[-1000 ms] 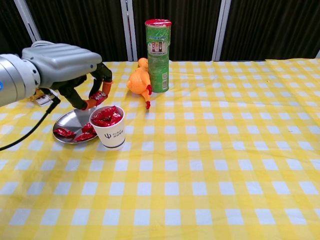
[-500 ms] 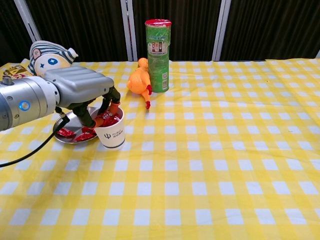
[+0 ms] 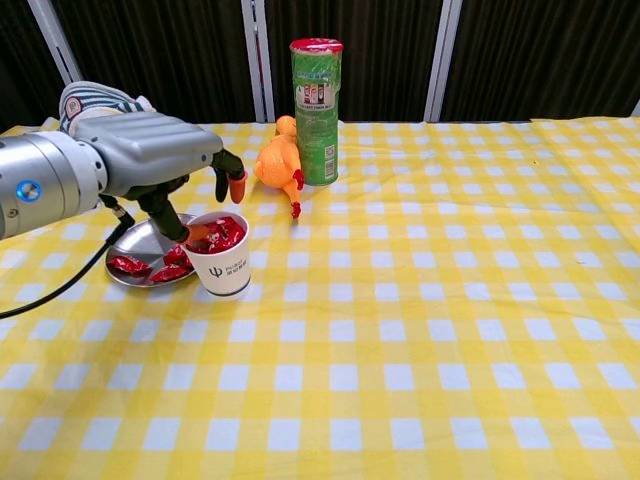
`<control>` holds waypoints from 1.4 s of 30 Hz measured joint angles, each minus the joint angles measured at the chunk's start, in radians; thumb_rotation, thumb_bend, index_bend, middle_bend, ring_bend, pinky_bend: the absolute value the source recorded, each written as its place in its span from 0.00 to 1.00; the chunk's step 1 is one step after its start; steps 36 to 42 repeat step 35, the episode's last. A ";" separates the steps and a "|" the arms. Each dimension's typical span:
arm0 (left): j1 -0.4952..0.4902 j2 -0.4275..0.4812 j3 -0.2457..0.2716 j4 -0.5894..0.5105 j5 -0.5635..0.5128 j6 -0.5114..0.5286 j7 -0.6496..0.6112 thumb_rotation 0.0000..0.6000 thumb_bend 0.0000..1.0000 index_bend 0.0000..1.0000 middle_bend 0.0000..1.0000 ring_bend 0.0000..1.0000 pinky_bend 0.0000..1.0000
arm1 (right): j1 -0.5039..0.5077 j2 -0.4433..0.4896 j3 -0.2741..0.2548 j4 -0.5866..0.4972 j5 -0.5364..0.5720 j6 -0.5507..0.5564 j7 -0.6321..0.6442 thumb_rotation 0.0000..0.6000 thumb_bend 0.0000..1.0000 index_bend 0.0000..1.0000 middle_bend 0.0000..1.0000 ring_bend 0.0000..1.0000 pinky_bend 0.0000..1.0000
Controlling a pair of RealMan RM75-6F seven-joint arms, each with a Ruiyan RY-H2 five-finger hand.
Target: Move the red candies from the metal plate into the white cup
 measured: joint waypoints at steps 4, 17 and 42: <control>0.010 0.015 0.000 -0.018 0.017 0.011 -0.026 1.00 0.38 0.32 0.32 0.85 0.92 | 0.000 0.001 0.000 0.000 0.000 0.001 0.003 1.00 0.39 0.00 0.00 0.00 0.00; 0.164 0.120 0.039 -0.127 0.230 0.206 -0.189 1.00 0.28 0.21 0.22 0.38 0.48 | 0.001 -0.001 0.000 0.009 -0.001 -0.001 -0.002 1.00 0.39 0.00 0.00 0.00 0.00; 0.652 0.287 0.343 0.088 0.637 0.625 -0.546 1.00 0.17 0.00 0.00 0.00 0.02 | -0.019 -0.077 0.022 0.087 -0.023 0.086 -0.248 1.00 0.39 0.00 0.00 0.00 0.00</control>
